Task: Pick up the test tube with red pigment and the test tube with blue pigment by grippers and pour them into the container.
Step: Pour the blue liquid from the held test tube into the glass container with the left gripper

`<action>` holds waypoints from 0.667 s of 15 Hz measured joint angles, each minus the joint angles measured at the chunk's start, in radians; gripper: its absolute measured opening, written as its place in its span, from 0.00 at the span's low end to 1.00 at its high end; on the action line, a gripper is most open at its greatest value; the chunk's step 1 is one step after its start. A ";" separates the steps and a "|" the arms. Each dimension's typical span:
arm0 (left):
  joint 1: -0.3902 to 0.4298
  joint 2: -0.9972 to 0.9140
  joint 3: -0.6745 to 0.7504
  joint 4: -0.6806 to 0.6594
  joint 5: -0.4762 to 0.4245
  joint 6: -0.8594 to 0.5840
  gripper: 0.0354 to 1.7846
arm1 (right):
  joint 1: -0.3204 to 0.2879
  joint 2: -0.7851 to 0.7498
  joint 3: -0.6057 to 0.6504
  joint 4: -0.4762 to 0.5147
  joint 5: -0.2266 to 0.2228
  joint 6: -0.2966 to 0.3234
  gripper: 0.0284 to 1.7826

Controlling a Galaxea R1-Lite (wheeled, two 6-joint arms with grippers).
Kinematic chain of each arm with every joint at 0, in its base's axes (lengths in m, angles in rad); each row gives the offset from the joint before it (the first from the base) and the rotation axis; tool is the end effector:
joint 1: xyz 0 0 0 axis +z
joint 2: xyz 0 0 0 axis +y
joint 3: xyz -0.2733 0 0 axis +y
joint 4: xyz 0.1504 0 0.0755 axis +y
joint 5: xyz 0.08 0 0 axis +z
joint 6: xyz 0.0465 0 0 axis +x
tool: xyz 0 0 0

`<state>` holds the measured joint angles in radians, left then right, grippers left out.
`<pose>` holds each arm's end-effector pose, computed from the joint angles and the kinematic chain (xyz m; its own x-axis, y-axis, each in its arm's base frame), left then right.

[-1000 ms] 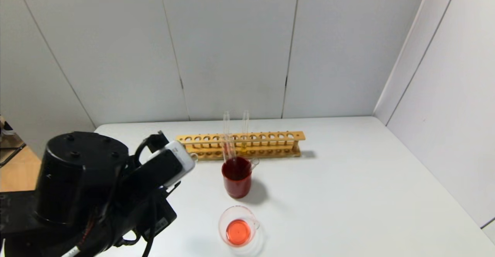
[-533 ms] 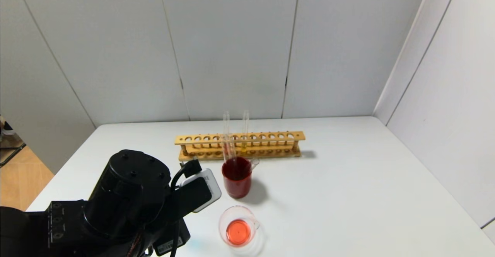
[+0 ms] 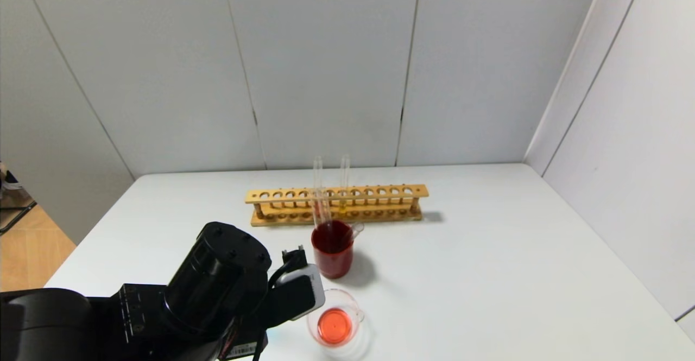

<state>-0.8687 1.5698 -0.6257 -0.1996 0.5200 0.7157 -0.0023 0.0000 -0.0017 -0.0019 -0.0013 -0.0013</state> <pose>0.1711 -0.1665 0.1142 0.7915 -0.1664 -0.5880 0.6090 0.2940 0.7366 0.0035 -0.0001 0.0762 1.0000 -0.0036 0.0036 0.0036 1.0000 -0.0013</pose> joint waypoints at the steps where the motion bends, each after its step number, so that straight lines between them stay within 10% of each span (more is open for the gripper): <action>1: 0.000 0.007 -0.001 0.000 0.000 0.021 0.15 | 0.000 0.000 0.000 0.000 0.000 0.000 0.98; 10: -0.001 0.074 -0.061 0.035 0.033 0.137 0.15 | 0.000 0.000 0.000 0.000 0.000 0.000 0.98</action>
<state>-0.8698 1.6443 -0.6864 -0.1645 0.5532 0.8523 -0.0028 0.0000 -0.0017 -0.0023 -0.0009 -0.0013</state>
